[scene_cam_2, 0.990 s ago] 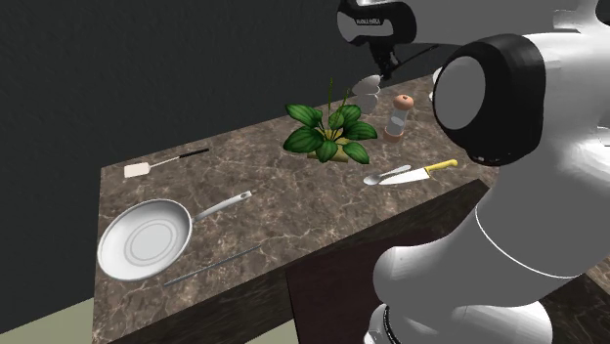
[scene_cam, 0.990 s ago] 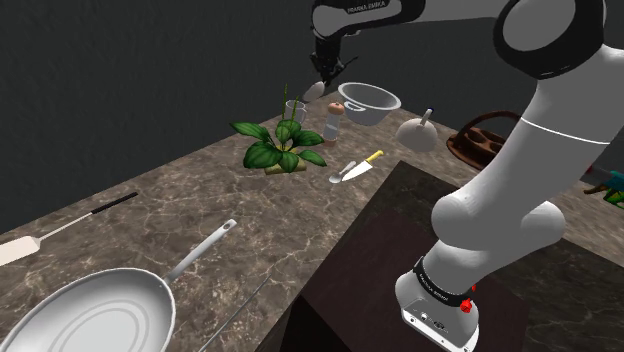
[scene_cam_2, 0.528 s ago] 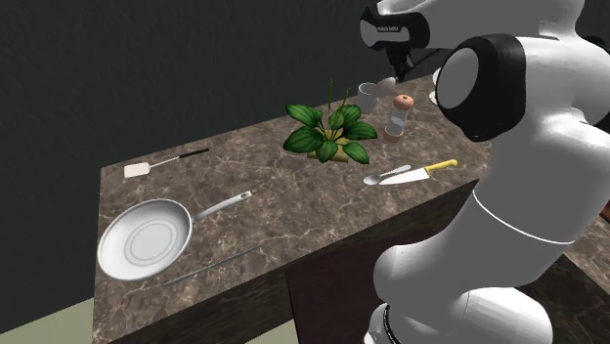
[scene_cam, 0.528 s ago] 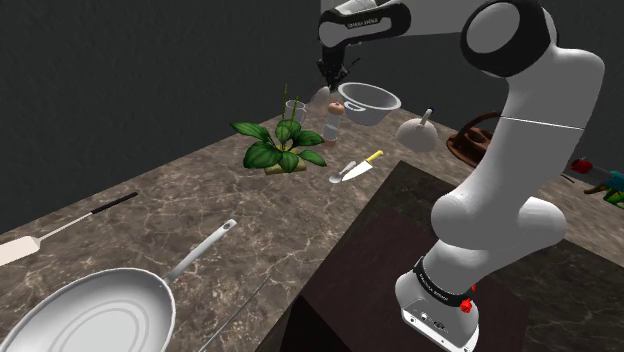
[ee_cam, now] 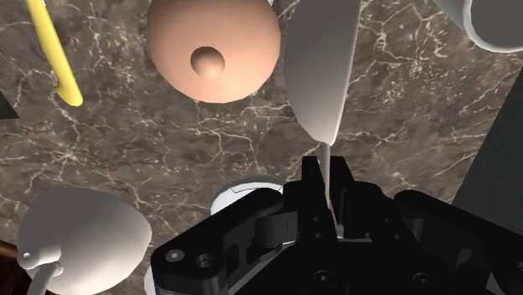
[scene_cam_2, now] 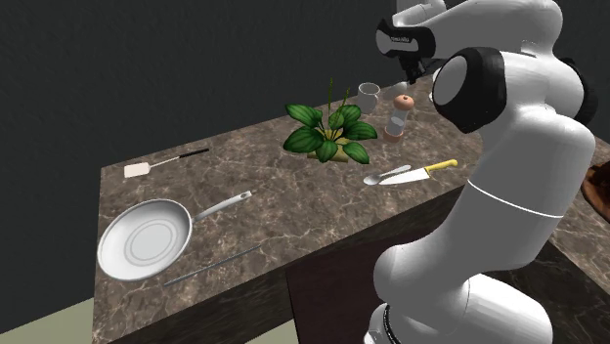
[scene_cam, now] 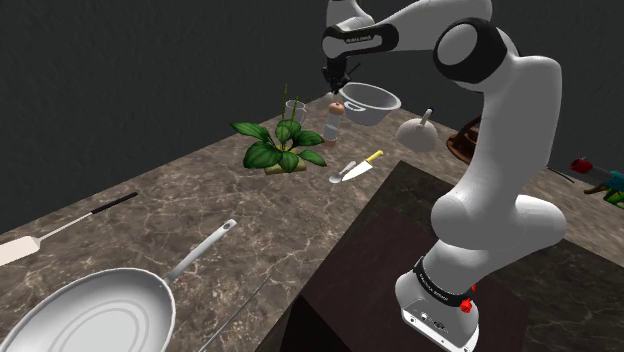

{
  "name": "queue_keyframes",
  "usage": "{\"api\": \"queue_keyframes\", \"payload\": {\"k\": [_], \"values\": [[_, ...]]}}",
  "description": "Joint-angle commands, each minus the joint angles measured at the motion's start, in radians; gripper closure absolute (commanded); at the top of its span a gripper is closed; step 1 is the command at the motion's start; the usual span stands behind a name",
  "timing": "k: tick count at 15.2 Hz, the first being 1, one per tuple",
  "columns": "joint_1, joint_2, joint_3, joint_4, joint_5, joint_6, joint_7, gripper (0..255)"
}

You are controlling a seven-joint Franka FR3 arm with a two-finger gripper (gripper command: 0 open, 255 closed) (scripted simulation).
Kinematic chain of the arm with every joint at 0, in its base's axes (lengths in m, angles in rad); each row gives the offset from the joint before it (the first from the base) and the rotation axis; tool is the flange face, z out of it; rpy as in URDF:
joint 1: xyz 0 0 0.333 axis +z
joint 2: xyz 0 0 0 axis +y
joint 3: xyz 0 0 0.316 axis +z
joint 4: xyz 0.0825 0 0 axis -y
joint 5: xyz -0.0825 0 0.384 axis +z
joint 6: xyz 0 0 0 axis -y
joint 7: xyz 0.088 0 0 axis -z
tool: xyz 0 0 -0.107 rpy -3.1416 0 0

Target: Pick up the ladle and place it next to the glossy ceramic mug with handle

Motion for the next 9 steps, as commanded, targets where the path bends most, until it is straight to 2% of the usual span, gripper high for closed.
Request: {"api": "queue_keyframes", "payload": {"k": [1, 9], "values": [[-0.001, 0.011, -0.004, -0.005, -0.006, 0.017, 0.004, 255], [-0.001, 0.042, -0.019, -0.062, -0.037, 0.095, 0.045, 255]]}}
